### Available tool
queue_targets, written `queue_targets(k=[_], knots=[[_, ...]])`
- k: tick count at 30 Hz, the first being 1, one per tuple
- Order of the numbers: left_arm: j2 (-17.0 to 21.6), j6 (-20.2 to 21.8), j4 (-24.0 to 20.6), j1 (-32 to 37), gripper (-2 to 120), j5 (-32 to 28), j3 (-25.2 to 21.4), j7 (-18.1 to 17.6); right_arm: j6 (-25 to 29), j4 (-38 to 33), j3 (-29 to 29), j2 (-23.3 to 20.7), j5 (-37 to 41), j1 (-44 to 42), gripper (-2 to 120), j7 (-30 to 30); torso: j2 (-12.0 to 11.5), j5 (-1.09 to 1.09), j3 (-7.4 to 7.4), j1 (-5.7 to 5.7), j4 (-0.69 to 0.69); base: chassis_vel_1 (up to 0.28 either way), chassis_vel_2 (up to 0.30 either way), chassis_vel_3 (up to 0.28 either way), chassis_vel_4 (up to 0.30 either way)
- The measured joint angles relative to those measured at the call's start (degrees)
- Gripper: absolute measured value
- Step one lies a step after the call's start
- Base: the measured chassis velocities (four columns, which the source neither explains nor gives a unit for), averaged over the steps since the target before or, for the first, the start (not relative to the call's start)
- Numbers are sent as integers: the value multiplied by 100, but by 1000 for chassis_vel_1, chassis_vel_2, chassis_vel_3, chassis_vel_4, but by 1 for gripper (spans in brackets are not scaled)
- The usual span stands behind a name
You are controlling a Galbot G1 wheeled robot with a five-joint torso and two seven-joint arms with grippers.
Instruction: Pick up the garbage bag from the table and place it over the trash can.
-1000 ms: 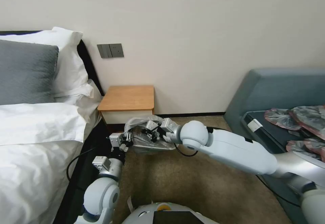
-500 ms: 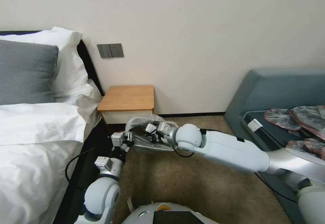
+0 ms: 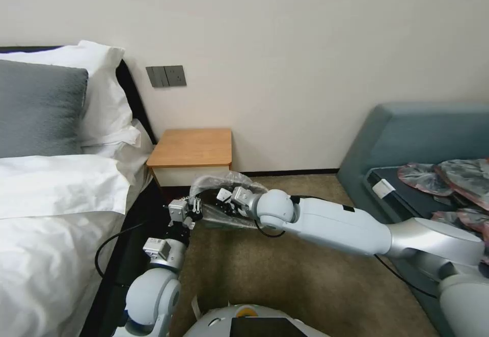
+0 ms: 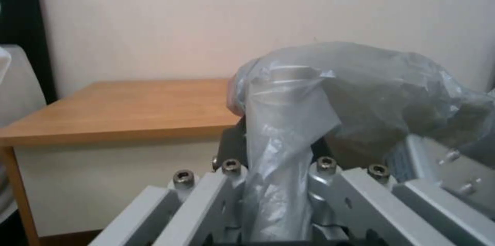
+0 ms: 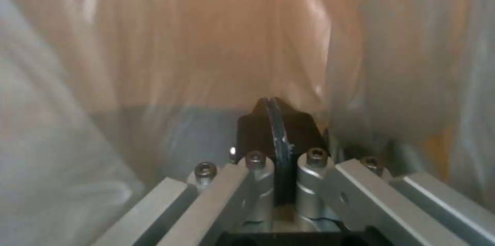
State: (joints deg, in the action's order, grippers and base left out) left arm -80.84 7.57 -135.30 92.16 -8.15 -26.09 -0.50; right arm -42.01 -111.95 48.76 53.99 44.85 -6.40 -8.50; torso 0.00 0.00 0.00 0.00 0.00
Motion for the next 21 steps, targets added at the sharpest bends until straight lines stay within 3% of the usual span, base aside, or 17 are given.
queue_targets(k=[21], knots=[[-3,-193,-61,101,7,226,-4,214,-4,584,162,306,100,54,0,-290,0,0,0,0,0,0,0,0,0]])
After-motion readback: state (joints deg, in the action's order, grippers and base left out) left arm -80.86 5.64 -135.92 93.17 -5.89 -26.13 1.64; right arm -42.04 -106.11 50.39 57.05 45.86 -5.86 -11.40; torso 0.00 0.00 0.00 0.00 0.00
